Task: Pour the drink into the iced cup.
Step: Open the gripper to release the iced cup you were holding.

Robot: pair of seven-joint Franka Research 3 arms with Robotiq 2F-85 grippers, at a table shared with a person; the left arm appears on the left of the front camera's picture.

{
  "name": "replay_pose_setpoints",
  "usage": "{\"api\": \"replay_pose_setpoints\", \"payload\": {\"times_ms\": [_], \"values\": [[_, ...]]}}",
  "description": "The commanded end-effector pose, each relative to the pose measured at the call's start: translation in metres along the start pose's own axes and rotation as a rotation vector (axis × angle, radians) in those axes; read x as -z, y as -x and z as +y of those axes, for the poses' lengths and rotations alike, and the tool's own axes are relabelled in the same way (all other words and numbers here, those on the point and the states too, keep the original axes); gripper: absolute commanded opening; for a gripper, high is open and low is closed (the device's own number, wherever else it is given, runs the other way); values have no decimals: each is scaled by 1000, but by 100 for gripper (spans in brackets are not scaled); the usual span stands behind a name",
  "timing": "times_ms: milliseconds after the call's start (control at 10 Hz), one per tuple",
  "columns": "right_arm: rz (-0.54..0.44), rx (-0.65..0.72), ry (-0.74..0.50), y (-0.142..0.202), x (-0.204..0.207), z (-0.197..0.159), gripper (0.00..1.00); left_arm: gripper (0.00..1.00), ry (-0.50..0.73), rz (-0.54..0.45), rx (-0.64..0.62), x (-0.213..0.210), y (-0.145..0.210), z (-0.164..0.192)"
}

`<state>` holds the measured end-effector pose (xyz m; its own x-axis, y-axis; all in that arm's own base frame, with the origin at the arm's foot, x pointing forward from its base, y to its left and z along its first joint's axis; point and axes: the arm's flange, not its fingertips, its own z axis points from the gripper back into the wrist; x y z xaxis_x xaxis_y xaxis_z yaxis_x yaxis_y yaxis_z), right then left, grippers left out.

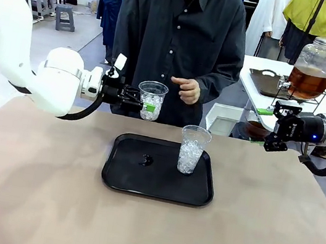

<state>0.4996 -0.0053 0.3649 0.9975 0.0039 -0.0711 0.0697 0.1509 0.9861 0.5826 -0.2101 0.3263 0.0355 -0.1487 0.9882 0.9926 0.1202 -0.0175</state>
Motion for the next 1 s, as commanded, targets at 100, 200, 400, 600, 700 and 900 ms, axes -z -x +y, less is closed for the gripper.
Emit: {"api": "replay_pose_setpoints", "payload": {"times_ms": [100,200,400,600,700,900], "values": [[-3,-2,1,0,0,1,100,75,-3,-5,4,-1,-4,0],[-3,-2,1,0,0,1,100,75,-3,-5,4,-1,-4,0],[-3,-2,1,0,0,1,100,75,-3,-5,4,-1,-4,0],[-3,-2,1,0,0,1,100,75,-3,-5,4,-1,-4,0],[-3,-2,1,0,0,1,100,75,-3,-5,4,-1,-4,0],[-3,-2,1,0,0,1,100,75,-3,-5,4,-1,-4,0]]}}
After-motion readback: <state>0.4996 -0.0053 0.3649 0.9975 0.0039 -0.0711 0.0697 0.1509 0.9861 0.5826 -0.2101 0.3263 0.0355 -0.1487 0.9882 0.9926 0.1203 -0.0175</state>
